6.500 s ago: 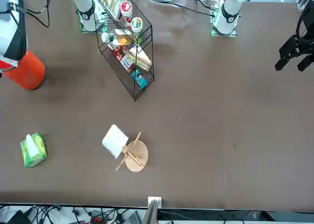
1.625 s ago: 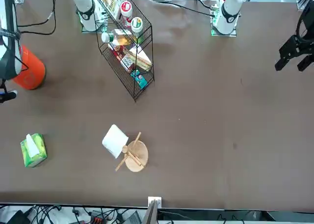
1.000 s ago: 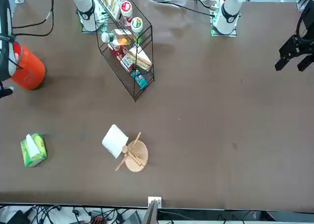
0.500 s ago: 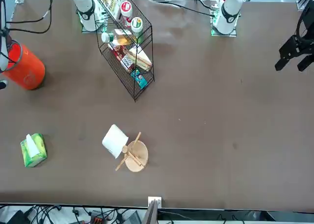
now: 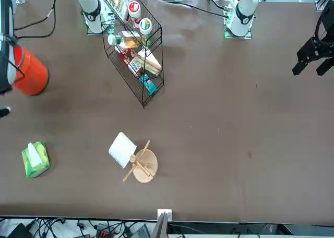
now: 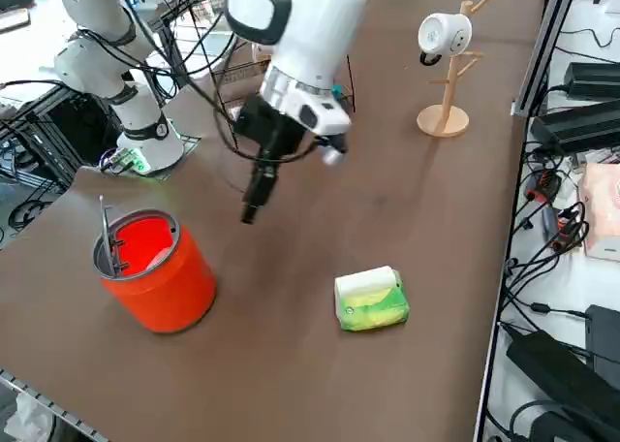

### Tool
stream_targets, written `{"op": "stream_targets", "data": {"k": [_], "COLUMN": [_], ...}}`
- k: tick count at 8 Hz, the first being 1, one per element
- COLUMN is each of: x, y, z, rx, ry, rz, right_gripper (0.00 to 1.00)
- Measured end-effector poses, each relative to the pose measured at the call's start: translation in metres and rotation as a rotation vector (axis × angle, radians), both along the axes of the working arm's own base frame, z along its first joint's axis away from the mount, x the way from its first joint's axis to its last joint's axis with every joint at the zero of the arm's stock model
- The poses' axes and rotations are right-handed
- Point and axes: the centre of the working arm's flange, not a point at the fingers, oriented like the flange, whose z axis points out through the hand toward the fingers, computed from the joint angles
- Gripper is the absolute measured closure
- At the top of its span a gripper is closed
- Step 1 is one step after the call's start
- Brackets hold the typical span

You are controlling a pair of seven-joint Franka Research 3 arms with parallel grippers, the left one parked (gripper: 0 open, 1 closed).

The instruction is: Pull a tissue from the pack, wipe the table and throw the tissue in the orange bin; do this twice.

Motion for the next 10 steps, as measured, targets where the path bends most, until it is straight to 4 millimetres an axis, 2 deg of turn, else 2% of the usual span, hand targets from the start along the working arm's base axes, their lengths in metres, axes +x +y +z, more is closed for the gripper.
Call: {"op": "stream_targets", "data": {"k": [2, 3, 4, 6, 8, 10], "x": [0.036, 0.048, 0.057, 0.070, 0.080, 0.082], "y": [0.007, 0.009, 0.014, 0.027, 0.049, 0.052], "z": [-0.054, -0.081, -0.099, -0.119, -0.137, -0.154], "rx": [0.016, 0.025, 0.033, 0.040, 0.016, 0.012], "ry": [-0.118, -0.154, -0.192, -0.249, -0.262, -0.274], "rz": [0.105, 0.143, 0.181, 0.251, 0.343, 0.378], "right_gripper": [0.41, 0.41, 0.41, 0.41, 0.41, 0.42]}}
